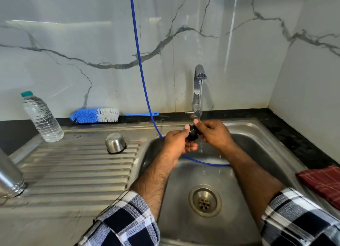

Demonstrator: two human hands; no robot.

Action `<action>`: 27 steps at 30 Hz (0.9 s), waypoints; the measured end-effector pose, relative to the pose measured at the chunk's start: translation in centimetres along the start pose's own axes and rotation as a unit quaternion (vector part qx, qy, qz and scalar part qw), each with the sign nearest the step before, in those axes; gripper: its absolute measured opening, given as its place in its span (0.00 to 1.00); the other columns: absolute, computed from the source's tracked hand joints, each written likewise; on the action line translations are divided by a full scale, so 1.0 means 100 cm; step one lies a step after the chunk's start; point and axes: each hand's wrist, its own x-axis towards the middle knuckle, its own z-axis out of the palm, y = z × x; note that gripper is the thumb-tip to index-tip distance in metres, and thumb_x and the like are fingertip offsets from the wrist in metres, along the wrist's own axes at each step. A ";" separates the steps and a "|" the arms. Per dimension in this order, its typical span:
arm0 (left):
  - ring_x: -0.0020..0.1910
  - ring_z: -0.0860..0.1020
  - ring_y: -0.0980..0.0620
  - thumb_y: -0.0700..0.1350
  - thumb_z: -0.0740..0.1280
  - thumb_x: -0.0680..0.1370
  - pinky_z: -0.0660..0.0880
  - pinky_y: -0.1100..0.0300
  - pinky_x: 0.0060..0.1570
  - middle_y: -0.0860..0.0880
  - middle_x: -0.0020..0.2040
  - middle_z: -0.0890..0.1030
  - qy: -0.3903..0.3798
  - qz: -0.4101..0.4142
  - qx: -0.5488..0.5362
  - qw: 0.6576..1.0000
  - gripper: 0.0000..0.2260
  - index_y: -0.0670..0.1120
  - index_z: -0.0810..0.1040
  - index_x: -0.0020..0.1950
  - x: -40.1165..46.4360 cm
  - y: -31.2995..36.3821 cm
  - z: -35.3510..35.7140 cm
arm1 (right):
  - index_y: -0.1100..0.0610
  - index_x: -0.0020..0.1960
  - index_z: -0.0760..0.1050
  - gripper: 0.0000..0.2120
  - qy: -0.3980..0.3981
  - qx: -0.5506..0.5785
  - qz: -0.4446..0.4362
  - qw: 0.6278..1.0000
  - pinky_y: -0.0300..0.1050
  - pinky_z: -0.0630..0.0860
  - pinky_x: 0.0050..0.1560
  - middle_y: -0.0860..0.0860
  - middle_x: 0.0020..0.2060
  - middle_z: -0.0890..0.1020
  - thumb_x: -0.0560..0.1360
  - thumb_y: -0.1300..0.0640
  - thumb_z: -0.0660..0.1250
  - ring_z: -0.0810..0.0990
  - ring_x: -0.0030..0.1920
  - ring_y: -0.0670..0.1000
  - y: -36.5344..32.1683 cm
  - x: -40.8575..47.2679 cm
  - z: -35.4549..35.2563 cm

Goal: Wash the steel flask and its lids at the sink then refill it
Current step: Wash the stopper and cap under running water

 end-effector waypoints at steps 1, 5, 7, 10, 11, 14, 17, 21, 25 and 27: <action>0.37 0.85 0.46 0.47 0.68 0.85 0.85 0.57 0.38 0.38 0.48 0.87 -0.007 -0.002 -0.006 1.000 0.11 0.40 0.82 0.56 -0.001 0.001 -0.001 | 0.54 0.44 0.85 0.19 -0.007 -0.005 -0.011 1.000 0.43 0.73 0.38 0.48 0.30 0.82 0.84 0.42 0.66 0.76 0.28 0.43 0.002 0.001 0.000; 0.57 0.85 0.50 0.38 0.77 0.77 0.83 0.56 0.58 0.51 0.58 0.87 -0.003 0.167 0.105 0.980 0.16 0.56 0.85 0.59 0.008 -0.008 -0.010 | 0.58 0.41 0.82 0.22 0.014 0.031 0.066 0.997 0.45 0.71 0.34 0.51 0.28 0.78 0.85 0.43 0.65 0.73 0.28 0.49 0.001 0.005 0.004; 0.58 0.86 0.51 0.43 0.79 0.73 0.82 0.55 0.61 0.55 0.59 0.87 0.005 0.204 0.177 0.963 0.20 0.58 0.84 0.62 0.007 -0.010 -0.006 | 0.57 0.39 0.80 0.23 0.035 0.044 0.116 0.992 0.43 0.69 0.30 0.53 0.27 0.77 0.85 0.42 0.64 0.73 0.26 0.51 -0.004 0.005 0.004; 0.41 0.87 0.48 0.46 0.74 0.82 0.87 0.50 0.48 0.44 0.52 0.88 0.032 0.111 0.097 0.989 0.11 0.42 0.84 0.61 0.002 -0.004 0.004 | 0.60 0.41 0.83 0.26 0.024 0.028 0.096 0.995 0.45 0.72 0.34 0.54 0.30 0.80 0.83 0.38 0.66 0.75 0.30 0.51 -0.003 0.003 0.002; 0.38 0.87 0.47 0.47 0.71 0.84 0.87 0.51 0.44 0.41 0.50 0.88 0.034 0.070 0.066 0.995 0.11 0.39 0.83 0.58 0.003 -0.004 0.004 | 0.60 0.43 0.84 0.26 0.020 0.008 0.060 0.998 0.46 0.73 0.37 0.54 0.31 0.81 0.82 0.38 0.66 0.76 0.31 0.51 -0.002 0.002 0.001; 0.45 0.87 0.45 0.44 0.72 0.83 0.86 0.56 0.44 0.41 0.51 0.88 0.021 0.051 0.012 0.998 0.04 0.44 0.84 0.54 0.004 -0.005 0.002 | 0.56 0.43 0.85 0.21 0.012 -0.011 0.007 1.000 0.46 0.73 0.39 0.51 0.32 0.82 0.84 0.42 0.66 0.78 0.33 0.50 0.000 0.004 0.002; 0.55 0.86 0.49 0.36 0.78 0.76 0.83 0.57 0.56 0.49 0.56 0.87 0.031 0.193 0.119 0.974 0.17 0.49 0.85 0.63 0.009 -0.010 -0.006 | 0.54 0.37 0.80 0.21 0.021 0.012 0.068 0.997 0.45 0.70 0.34 0.49 0.27 0.78 0.84 0.45 0.65 0.73 0.28 0.50 -0.001 0.009 0.005; 0.51 0.86 0.56 0.42 0.81 0.74 0.83 0.64 0.53 0.55 0.56 0.87 0.053 0.270 0.260 0.926 0.21 0.52 0.84 0.67 0.006 -0.012 -0.003 | 0.56 0.42 0.80 0.22 0.011 0.099 0.172 0.980 0.41 0.65 0.27 0.52 0.26 0.76 0.83 0.39 0.64 0.69 0.23 0.50 -0.006 0.006 0.003; 0.43 0.87 0.43 0.46 0.71 0.84 0.86 0.54 0.44 0.44 0.47 0.88 0.046 0.094 0.051 0.993 0.06 0.44 0.84 0.53 0.002 -0.002 0.002 | 0.54 0.42 0.84 0.19 0.015 0.007 0.006 1.000 0.36 0.69 0.31 0.42 0.24 0.79 0.83 0.43 0.67 0.74 0.25 0.40 -0.003 0.003 0.000; 0.41 0.86 0.44 0.45 0.69 0.85 0.86 0.56 0.42 0.43 0.46 0.87 0.033 0.053 -0.004 0.998 0.07 0.44 0.83 0.50 0.003 -0.001 0.001 | 0.53 0.47 0.85 0.13 0.003 0.003 -0.023 1.000 0.34 0.69 0.33 0.38 0.27 0.80 0.84 0.47 0.68 0.77 0.29 0.37 0.000 0.005 0.001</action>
